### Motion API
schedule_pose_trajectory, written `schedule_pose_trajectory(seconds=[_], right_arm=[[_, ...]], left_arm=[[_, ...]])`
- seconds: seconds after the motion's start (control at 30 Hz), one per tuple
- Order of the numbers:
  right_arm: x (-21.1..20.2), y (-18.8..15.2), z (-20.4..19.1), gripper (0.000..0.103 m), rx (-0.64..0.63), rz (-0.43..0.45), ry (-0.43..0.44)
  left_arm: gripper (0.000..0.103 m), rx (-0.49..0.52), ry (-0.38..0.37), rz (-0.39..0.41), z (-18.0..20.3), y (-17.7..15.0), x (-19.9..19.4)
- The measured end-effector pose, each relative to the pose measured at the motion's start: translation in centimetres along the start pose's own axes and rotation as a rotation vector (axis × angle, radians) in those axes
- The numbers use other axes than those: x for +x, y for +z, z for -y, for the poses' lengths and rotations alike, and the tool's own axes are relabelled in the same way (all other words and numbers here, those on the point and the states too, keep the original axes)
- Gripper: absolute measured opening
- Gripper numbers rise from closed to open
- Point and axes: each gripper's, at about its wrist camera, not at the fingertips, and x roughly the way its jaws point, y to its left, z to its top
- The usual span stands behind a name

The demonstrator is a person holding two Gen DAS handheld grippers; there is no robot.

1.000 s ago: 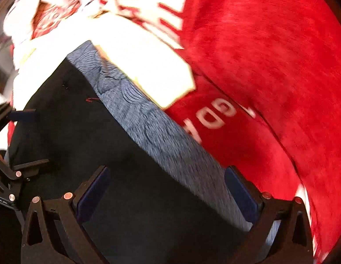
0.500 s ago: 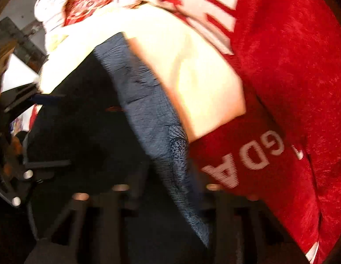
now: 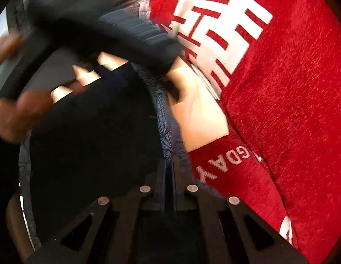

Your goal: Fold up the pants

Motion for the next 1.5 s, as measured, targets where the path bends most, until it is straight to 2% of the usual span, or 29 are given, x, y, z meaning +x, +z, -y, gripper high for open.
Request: schedule_pose_trajectory(seconds=[0.07, 0.1, 0.13, 0.17, 0.2, 0.27, 0.3, 0.33, 0.37, 0.4, 0.5, 0.6, 0.63, 0.67, 0.7, 0.73, 0.8, 0.83, 0.87, 0.97, 1.03, 1.13, 1.2, 1.27, 1.33, 1.4, 1.47, 1.5], right_arm=[[0.5, -0.3, -1.2, 0.002, -0.03, -0.011, -0.023], [1.0, -0.3, -1.6, 0.002, -0.039, -0.025, -0.034], [1.3, -0.5, -1.6, 0.002, -0.034, -0.037, -0.035], [1.4, -0.8, -1.3, 0.002, -0.027, -0.042, -0.039], [1.5, -0.9, -0.8, 0.003, -0.006, -0.055, -0.04], [1.4, -1.1, 0.8, 0.013, 0.049, -0.061, 0.001], [1.3, -1.3, 2.0, 0.048, 0.076, -0.052, 0.011], [1.4, -1.6, 3.3, 0.092, 0.095, -0.041, -0.003], [1.5, -1.8, 4.5, 0.102, 0.11, -0.025, -0.02], [2.0, -1.9, 6.1, 0.103, 0.121, -0.014, -0.009], [5.0, -1.0, 10.1, 0.103, 0.16, -0.068, 0.031], [8.7, 0.0, 11.9, 0.102, 0.19, -0.143, 0.158], [10.2, 0.0, 12.1, 0.083, 0.201, -0.196, 0.225], [11.1, -0.2, 11.8, 0.071, 0.201, -0.247, 0.274], [10.6, 0.2, 11.4, 0.045, 0.167, -0.205, 0.271], [10.3, 0.6, 11.1, 0.015, 0.161, -0.217, 0.322], [9.0, 0.7, 10.1, 0.014, 0.115, -0.202, 0.274], [8.3, 0.5, 9.4, 0.013, 0.087, -0.187, 0.247], [7.2, 0.4, 8.8, 0.013, 0.073, -0.165, 0.211], [4.0, 0.0, 6.7, 0.013, 0.051, -0.091, 0.127], [2.0, -0.7, 5.0, 0.013, 0.033, -0.048, 0.075], [0.9, -1.5, 3.4, 0.012, 0.036, -0.028, 0.031], [0.6, -2.1, 2.4, 0.012, 0.029, -0.022, -0.004], [0.8, -2.2, 1.9, 0.012, 0.032, -0.017, -0.019], [0.7, -2.2, 1.5, 0.012, 0.02, -0.011, -0.037], [0.8, -2.1, 0.4, 0.012, 0.024, -0.002, -0.03], [1.0, -2.2, 0.3, 0.012, 0.018, 0.0, -0.034], [1.0, -2.3, 0.1, 0.012, 0.013, 0.0, -0.041]], left_arm=[[0.101, 0.02, 0.107, -0.055, 0.4, 0.3, 2.6], [0.093, 0.029, 0.137, -0.063, 0.4, 0.3, 3.5], [0.071, 0.043, 0.198, -0.091, -0.1, 0.2, 4.8], [0.068, 0.056, 0.248, -0.098, -0.3, 0.2, 5.7], [0.068, 0.066, 0.248, -0.079, -0.5, 0.0, 5.4], [0.07, 0.062, 0.21, -0.078, -0.6, -0.1, 4.9], [0.072, 0.052, 0.171, -0.083, -0.9, -0.1, 4.8], [0.077, 0.041, 0.135, -0.086, -1.4, -0.1, 4.5], [0.08, 0.028, 0.11, -0.086, -1.8, -0.1, 4.3], [0.081, 0.014, 0.082, -0.083, -2.2, -0.2, 4.0], [0.085, -0.006, 0.043, -0.084, -3.0, -0.3, 3.6], [0.085, -0.005, 0.044, -0.093, -3.2, -0.1, 3.0], [0.085, -0.008, 0.042, -0.103, -3.3, -0.1, 2.9], [0.085, -0.013, 0.035, -0.109, -3.3, 0.0, 2.9], [0.085, -0.024, 0.03, -0.112, -3.1, 0.1, 2.8], [0.085, -0.039, 0.027, -0.11, -3.4, 0.2, 2.6], [0.085, -0.081, 0.026, -0.102, -2.8, 0.0, 2.3], [0.091, -0.095, 0.026, -0.101, -2.8, 0.0, 2.1], [0.103, -0.11, 0.025, -0.097, -2.9, 0.1, 2.0], [0.103, -0.14, 0.073, -0.046, -2.4, -0.3, 0.9], [0.103, -0.12, 0.08, -0.037, -1.4, -0.6, 0.8], [0.103, -0.099, 0.129, -0.03, -0.3, -0.9, 0.9], [0.103, -0.123, 0.156, -0.035, -0.1, -0.8, 1.5], [0.103, -0.177, 0.12, -0.043, -0.5, -1.0, 0.8], [0.103, -0.204, 0.045, 0.021, -0.4, -1.3, -1.0], [0.103, -0.185, 0.041, 0.08, 0.4, -1.4, -2.5], [0.103, -0.142, 0.108, 0.059, 1.6, -0.8, -1.9], [0.103, -0.113, 0.148, -0.006, 2.0, -0.3, -0.3]])
